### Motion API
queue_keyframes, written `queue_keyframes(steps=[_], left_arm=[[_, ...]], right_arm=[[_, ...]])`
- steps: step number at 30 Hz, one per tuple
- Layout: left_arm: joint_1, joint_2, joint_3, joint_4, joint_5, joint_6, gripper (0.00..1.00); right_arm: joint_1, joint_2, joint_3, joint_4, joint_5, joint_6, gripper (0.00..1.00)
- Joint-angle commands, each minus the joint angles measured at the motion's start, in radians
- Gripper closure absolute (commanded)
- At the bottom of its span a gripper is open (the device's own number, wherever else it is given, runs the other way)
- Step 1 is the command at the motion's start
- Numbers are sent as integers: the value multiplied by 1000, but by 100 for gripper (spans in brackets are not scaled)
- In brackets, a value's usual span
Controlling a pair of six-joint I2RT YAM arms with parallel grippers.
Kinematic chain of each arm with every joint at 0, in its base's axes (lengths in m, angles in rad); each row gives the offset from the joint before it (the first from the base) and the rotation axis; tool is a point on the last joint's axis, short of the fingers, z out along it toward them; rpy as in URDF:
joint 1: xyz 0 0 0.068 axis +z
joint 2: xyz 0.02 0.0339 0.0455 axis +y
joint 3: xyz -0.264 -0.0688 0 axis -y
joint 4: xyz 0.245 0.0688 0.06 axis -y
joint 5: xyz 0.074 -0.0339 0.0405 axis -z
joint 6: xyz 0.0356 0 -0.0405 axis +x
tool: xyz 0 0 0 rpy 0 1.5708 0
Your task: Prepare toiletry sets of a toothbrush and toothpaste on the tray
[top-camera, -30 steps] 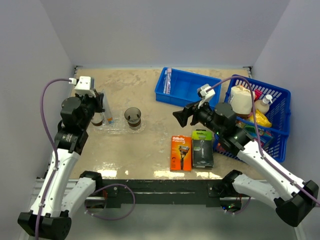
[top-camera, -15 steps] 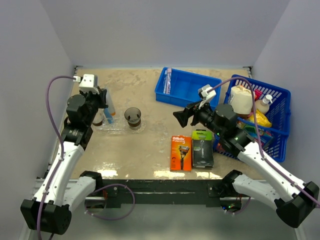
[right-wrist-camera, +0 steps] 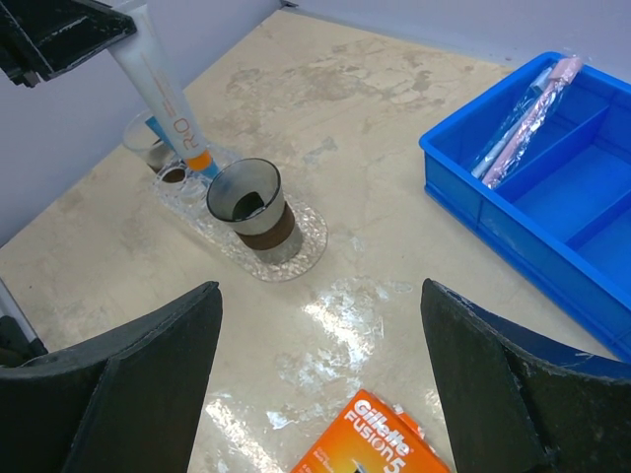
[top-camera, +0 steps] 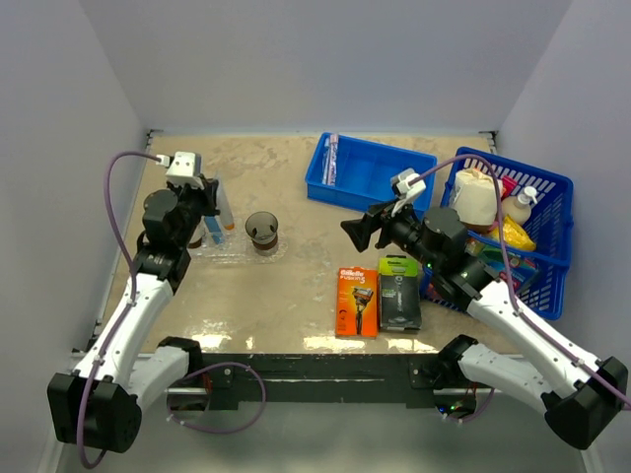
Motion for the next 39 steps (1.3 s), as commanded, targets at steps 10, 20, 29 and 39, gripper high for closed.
queue_keyframes(steps=[10, 20, 29, 39], left_arm=[[8, 30, -43, 166, -8, 4, 100], [8, 57, -52, 176, -16, 16, 100], [8, 65, -52, 192, -22, 22, 100], [8, 67, -49, 210, -53, 31, 100]], right_arm=[[-1, -53, -27, 54, 28, 6, 15], [-1, -62, -43, 65, 31, 6, 15], [-1, -62, -50, 76, 24, 9, 14], [1, -62, -55, 76, 20, 9, 14]])
